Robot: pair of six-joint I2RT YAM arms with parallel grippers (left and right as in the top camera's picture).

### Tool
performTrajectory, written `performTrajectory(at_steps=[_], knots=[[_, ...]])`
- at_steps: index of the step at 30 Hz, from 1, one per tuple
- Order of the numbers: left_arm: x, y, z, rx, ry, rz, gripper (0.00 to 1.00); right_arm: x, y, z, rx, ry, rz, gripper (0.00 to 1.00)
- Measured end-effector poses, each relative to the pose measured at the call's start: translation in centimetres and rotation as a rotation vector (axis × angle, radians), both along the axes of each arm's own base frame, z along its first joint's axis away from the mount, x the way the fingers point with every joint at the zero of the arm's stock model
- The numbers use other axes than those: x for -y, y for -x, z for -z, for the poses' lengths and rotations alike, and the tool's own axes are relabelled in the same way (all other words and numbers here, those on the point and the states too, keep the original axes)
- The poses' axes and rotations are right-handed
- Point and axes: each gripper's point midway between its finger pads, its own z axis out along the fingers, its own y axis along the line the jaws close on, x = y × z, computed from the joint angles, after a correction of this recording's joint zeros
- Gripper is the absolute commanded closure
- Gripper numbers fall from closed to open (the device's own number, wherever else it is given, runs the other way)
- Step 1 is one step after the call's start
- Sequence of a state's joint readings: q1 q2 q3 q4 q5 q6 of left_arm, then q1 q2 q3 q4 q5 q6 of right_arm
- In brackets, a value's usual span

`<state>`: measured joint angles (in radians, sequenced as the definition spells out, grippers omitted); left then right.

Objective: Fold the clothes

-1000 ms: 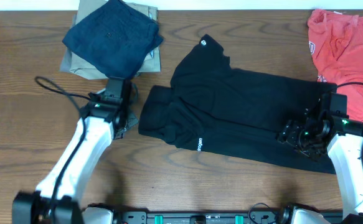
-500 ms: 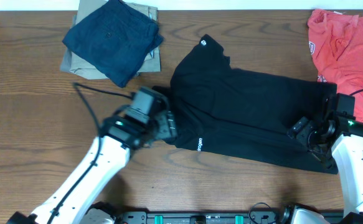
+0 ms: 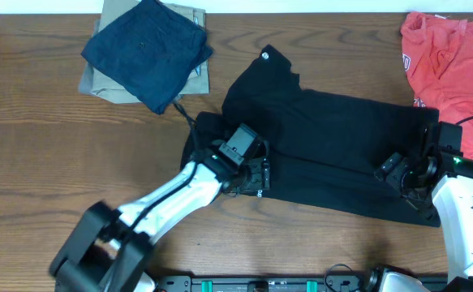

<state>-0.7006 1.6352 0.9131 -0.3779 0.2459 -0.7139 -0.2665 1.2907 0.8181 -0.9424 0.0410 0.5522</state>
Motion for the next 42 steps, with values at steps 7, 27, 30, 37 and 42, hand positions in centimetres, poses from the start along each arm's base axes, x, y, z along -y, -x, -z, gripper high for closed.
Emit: performTrajectory(at_steps=[7, 27, 30, 37, 42], knots=[[1.5, -1.4, -0.1, 0.037, 0.063, -0.011, 0.36, 0.0, 0.0, 0.0, 0.001, 0.001, 0.0, 0.01], [1.5, -2.0, 1.6, 0.01, 0.049, -0.099, 0.66, 0.0, 0.0, 0.0, -0.002, 0.001, -0.004, 0.01], [1.7, -2.4, 1.5, 0.025, 0.059, -0.096, 0.69, 0.0, 0.1, 0.0, -0.003, 0.001, -0.004, 0.01], [1.9, -2.7, 1.3, 0.039, 0.07, -0.096, 0.8, 0.0, 0.1, 0.0, -0.003, 0.001, -0.007, 0.01], [1.9, -3.1, 1.3, 0.063, 0.063, -0.1, 0.89, 0.0, 0.0, 0.0, -0.002, 0.001, -0.007, 0.01]])
